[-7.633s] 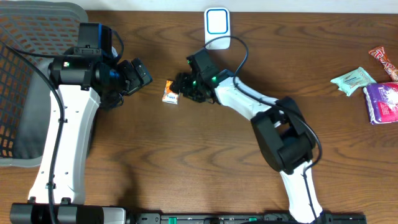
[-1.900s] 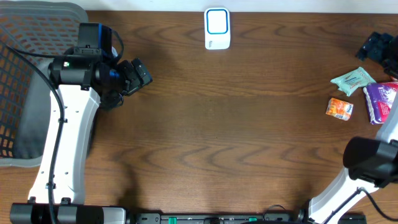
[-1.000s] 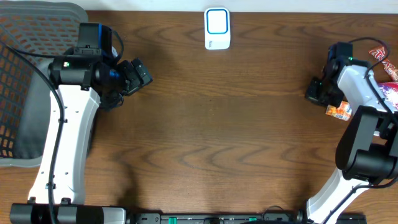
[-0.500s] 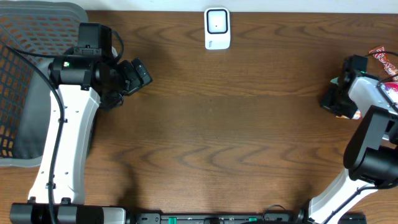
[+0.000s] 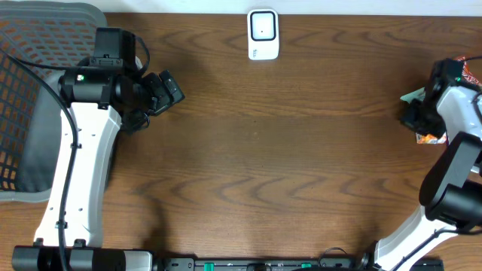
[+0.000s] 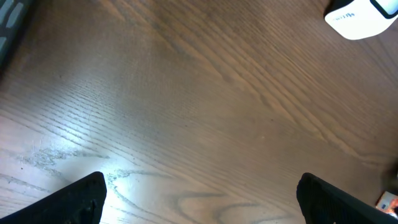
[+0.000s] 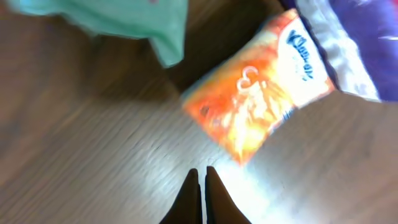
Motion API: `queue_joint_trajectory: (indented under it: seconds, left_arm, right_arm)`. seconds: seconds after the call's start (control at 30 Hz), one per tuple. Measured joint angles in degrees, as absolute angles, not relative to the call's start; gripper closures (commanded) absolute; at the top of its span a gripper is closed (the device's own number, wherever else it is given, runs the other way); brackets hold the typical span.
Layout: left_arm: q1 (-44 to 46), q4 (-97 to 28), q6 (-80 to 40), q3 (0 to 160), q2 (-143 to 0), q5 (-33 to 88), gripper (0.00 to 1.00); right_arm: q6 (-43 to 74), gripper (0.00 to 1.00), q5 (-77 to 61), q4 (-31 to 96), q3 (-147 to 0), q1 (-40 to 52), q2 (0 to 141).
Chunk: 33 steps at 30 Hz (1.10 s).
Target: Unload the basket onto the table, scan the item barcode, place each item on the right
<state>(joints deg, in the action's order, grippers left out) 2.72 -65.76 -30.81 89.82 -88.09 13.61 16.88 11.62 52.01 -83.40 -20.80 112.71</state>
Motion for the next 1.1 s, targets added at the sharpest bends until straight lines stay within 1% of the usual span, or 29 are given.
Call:
queue_joint_trajectory:
  seconds: [0.1,0.13,0.17,0.2,0.23,0.27,0.3,0.37,0.47,0.5,0.53,0.57,0.87,1.0,1.1]
  left_arm:
    - [2.72,-65.76,-30.81,89.82,-88.09,13.61,0.02]
    - [2.72,-65.76,-30.81,89.82,-88.09,13.58,0.02]
    - [2.72,-65.76,-30.81,89.82,-88.09,13.58,0.02]
    - [2.72,-65.73,-30.79,89.82,-88.09,13.61,0.02]
    - [2.72,-65.73,-30.81,89.82,-88.09,13.58,0.02]
    - [2.72,-65.73,-30.81,89.82,-88.09,13.61,0.02]
    - [2.72,-65.73,-30.81,89.82,-88.09,13.58,0.02]
    - [2.72,-65.76,-30.81,89.82,-88.09,13.58,0.02]
    - [2.72,-65.76,-30.81,89.82,-88.09,13.58,0.02]
    - [2.7,-65.73,-30.81,89.82,-88.09,13.61,0.02]
    - [2.72,-65.71,-30.79,89.82,-88.09,13.58,0.02]
    - [2.72,-65.8,-30.79,89.82,-88.09,13.58,0.02]
    - [2.72,-65.78,-30.79,89.82,-88.09,13.61,0.02]
    - [2.72,-65.76,-30.81,89.82,-88.09,13.61,0.02]
    - [2.72,-65.76,-30.79,89.82,-88.09,13.61,0.02]
  right_arm:
    - [16.88,0.99,7.44,57.52,-86.17,-20.78,107.66]
    - [16.88,0.95,6.15,58.72,-86.52,-20.78,105.49]
    - [16.93,0.87,5.06,59.86,-86.72,-20.78,103.44]
    - [16.88,0.76,3.75,61.08,-86.94,-20.78,101.36]
    - [16.53,0.66,2.44,62.33,-87.18,-20.78,98.85]
    - [16.12,0.52,1.65,62.83,-87.26,-20.78,97.73]
    - [15.57,0.45,-0.34,64.45,-87.57,-20.78,93.89]
    - [14.68,0.37,-2.76,67.29,-87.7,-20.67,89.84]
    - [13.67,0.31,-5.74,68.62,-86.43,-19.59,83.77]
    - [13.45,0.24,-6.37,68.03,-85.01,-18.74,81.41]
    - [13.15,0.07,-7.07,67.94,-83.18,-17.63,78.74]
    - [12.8,0.01,-7.46,66.61,-81.03,-16.49,76.31]
    - [13.82,0.01,-9.47,54.06,-54.57,-4.49,50.17]
    - [19.07,0.01,-9.63,50.04,-47.48,-3.22,42.46]
    - [22.81,0.01,-9.61,50.81,-45.34,-3.18,40.07]
